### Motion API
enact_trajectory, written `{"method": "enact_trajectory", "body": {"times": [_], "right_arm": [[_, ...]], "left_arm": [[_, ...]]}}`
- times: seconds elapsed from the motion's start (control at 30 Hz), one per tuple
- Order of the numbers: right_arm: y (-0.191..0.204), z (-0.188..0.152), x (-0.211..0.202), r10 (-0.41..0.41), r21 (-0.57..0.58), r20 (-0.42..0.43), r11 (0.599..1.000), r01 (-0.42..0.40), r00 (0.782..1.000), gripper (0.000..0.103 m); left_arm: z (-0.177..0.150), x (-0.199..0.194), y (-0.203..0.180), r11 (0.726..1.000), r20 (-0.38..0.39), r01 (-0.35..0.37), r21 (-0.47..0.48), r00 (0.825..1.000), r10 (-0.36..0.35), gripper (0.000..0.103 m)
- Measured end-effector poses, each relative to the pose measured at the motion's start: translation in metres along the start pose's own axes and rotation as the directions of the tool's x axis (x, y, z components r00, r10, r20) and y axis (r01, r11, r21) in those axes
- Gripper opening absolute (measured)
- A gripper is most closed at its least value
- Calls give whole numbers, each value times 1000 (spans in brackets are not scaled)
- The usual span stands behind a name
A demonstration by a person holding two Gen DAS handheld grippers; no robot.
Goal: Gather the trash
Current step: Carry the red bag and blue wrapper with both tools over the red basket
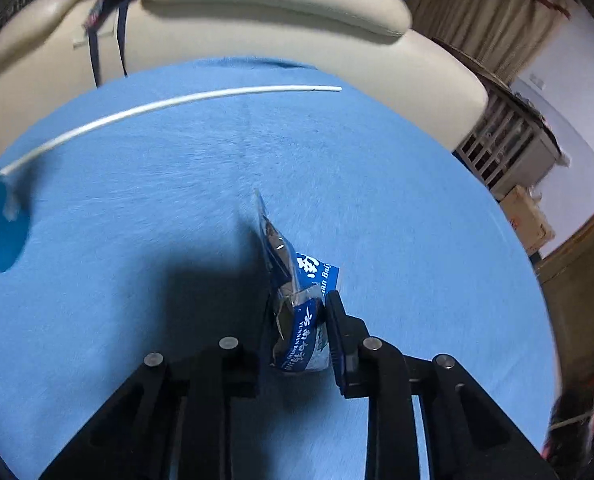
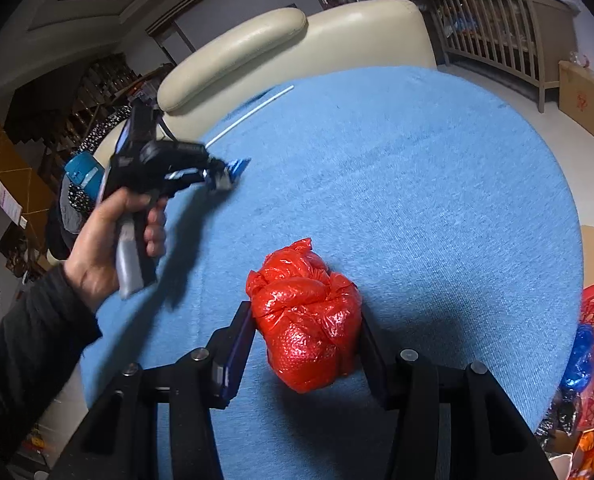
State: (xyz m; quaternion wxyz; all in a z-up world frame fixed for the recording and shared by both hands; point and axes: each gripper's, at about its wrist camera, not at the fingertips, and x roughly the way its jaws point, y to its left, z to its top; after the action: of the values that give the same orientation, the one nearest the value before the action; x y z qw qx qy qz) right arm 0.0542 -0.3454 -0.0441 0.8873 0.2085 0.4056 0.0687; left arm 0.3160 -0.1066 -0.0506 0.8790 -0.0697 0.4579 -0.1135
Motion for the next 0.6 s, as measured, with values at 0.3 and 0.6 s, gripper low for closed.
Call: {"method": "enact_trajectory", "body": {"times": [0.3, 0.6], "right_arm": [[31, -21, -16, 63, -37, 30, 997, -62, 998, 52], [56, -58, -44, 97, -67, 71, 993, -92, 993, 52]], "left_arm": [[-82, -85, 0, 981, 76, -143, 131, 988, 134, 27], [-165, -140, 4, 971, 92, -195, 142, 979, 183, 27]]}}
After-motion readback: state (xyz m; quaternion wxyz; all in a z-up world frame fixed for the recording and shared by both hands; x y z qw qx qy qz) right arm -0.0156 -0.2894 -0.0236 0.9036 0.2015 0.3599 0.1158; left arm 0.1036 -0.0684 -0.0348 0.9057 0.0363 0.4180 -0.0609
